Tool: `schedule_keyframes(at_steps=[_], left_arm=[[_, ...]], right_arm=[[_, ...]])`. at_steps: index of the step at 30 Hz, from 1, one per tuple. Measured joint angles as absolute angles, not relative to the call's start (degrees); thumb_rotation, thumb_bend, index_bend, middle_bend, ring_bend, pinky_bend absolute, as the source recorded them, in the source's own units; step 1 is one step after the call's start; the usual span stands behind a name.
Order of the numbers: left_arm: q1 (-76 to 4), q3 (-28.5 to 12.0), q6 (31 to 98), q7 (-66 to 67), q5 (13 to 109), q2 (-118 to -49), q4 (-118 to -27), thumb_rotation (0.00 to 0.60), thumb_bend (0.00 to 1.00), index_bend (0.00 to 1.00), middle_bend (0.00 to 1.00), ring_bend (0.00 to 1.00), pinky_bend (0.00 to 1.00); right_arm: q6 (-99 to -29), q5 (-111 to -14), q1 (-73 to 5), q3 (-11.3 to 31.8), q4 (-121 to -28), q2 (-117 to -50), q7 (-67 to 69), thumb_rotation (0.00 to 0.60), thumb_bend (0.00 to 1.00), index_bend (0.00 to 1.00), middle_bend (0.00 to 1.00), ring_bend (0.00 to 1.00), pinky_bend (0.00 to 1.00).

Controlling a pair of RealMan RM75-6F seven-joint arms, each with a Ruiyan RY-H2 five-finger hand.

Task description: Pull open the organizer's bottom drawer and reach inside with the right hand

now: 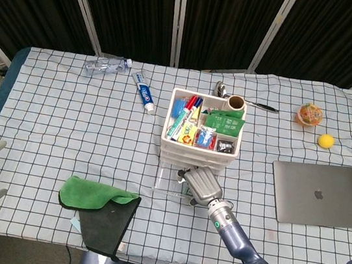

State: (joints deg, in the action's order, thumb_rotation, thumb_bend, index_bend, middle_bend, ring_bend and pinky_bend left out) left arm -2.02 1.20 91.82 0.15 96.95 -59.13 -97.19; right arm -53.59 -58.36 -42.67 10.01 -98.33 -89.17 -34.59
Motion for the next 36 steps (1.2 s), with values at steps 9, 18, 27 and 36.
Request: schedule_keyframes(at_steps=[9,18,27,36], left_arm=[[-2.3,0.7,91.2,0.4,95.6,-59.3,-97.1,0.6,0.0,0.0,0.0,0.0,0.0],[-2.5,0.1,90.4,0.9,93.9,-59.5,-97.0,0.6,0.0,0.0,0.0,0.0,0.0],[-2.8,0.2,89.7,3.4,94.0,-60.0,-97.8,0.6,0.0,0.0,0.0,0.0,0.0],[-3.1,0.0,88.9,4.9,93.1,-60.5,-98.1,0.6,0.0,0.0,0.0,0.0,0.0]], right_arm=[[-51.2,-63.3,-44.5,9.5,-95.8,-87.8,-30.5,0.6,0.1,0.44,1.0,1.0,0.8],[-48.2,-71.6,-45.6,7.9,-93.3,-85.2,-23.3,0.6,0.1,0.47,1.0,1.0,0.8],[-49.4,-83.5,-45.7,4.6,-86.6,-84.9,-12.5,0.6,0.07,0.47,1.0,1.0,0.8],[-52.4,-90.0,-46.0,2.7,-80.2,-85.8,-4.3,0.6,0.04,0.47,1.0,0.99,0.79]])
